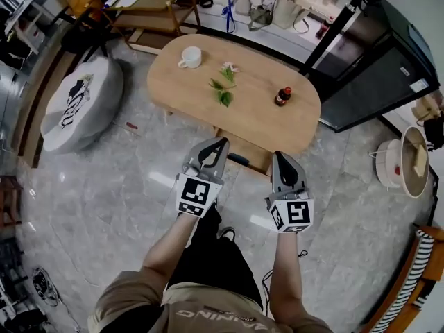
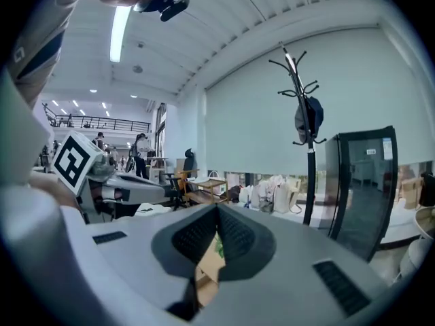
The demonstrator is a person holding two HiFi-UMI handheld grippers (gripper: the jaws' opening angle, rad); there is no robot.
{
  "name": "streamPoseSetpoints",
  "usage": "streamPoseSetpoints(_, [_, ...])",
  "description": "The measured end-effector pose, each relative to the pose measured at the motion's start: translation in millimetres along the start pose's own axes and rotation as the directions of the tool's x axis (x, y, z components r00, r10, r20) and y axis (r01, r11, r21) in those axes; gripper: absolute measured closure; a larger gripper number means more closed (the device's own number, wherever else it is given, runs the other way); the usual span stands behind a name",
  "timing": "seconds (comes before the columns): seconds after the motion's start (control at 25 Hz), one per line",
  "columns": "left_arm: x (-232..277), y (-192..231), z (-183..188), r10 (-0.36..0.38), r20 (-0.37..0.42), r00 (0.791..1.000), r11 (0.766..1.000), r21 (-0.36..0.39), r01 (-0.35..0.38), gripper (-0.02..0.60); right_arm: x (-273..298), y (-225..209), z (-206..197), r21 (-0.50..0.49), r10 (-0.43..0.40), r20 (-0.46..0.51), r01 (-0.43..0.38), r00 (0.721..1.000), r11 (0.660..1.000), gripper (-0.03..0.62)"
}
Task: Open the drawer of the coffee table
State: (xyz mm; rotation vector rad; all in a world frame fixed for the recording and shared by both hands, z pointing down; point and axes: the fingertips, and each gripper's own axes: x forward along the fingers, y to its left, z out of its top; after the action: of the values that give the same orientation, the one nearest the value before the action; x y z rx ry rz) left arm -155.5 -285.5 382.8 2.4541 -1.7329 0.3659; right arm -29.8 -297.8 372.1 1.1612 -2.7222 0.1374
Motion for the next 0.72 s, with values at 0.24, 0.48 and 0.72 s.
streamPoseSetpoints(0.24, [-34.9,-2.4,77.6,-0.019,-0.006,1.000,0.998,-0.061,0.019,0.575,-43.1,6.0,67.8,0.038,-0.002,-0.049,0.004,0.999,0.999,0.589])
streamPoseSetpoints(0.48, [-49.4,-5.4,125.9,-0.040,0.007,0.999,0.998,-0.043,0.040,0.575,-61.0,16.1,125.5,0.008,-0.031,-0.043,0.031,0.999,0.999,0.589])
streamPoseSetpoints(0.72, [-44.5,0.6,183.6,-0.117,0.063,0.991,0.993,0.000,0.117,0.575,-54.6,3.7,189.3,-0.053,-0.073,0.039,0.075,0.997,0.996,0.589])
